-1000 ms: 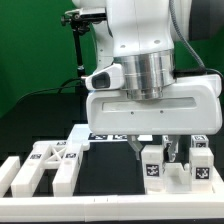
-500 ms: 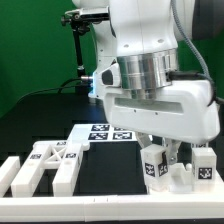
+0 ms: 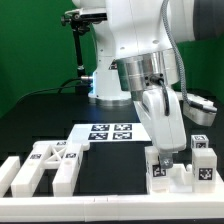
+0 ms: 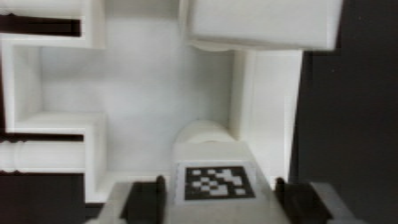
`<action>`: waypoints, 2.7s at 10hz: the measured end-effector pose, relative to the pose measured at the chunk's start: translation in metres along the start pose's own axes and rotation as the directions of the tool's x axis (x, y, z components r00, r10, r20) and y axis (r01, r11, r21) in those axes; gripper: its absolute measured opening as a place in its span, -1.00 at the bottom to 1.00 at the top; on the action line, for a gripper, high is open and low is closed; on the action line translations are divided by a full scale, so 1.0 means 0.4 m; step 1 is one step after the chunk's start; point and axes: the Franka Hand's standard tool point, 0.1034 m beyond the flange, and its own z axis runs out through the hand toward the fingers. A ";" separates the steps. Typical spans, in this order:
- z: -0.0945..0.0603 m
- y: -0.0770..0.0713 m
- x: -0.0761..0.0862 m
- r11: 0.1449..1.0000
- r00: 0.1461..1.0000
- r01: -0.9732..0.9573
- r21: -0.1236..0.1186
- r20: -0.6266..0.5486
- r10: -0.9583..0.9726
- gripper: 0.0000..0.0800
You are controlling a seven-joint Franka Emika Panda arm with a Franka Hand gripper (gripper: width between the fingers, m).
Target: Assemble chair
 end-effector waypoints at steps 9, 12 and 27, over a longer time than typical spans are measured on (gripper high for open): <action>-0.001 0.004 0.011 0.375 0.379 0.925 -0.066 0.055 -0.924 0.62; 0.000 0.002 0.011 0.373 0.377 0.924 -0.080 0.049 -0.925 0.38; -0.008 -0.004 0.012 0.814 0.815 0.579 -0.052 0.026 -0.579 0.47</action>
Offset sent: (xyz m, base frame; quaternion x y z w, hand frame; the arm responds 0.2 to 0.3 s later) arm -0.0013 0.0140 0.0060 -0.0056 -0.0965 -0.3926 0.9146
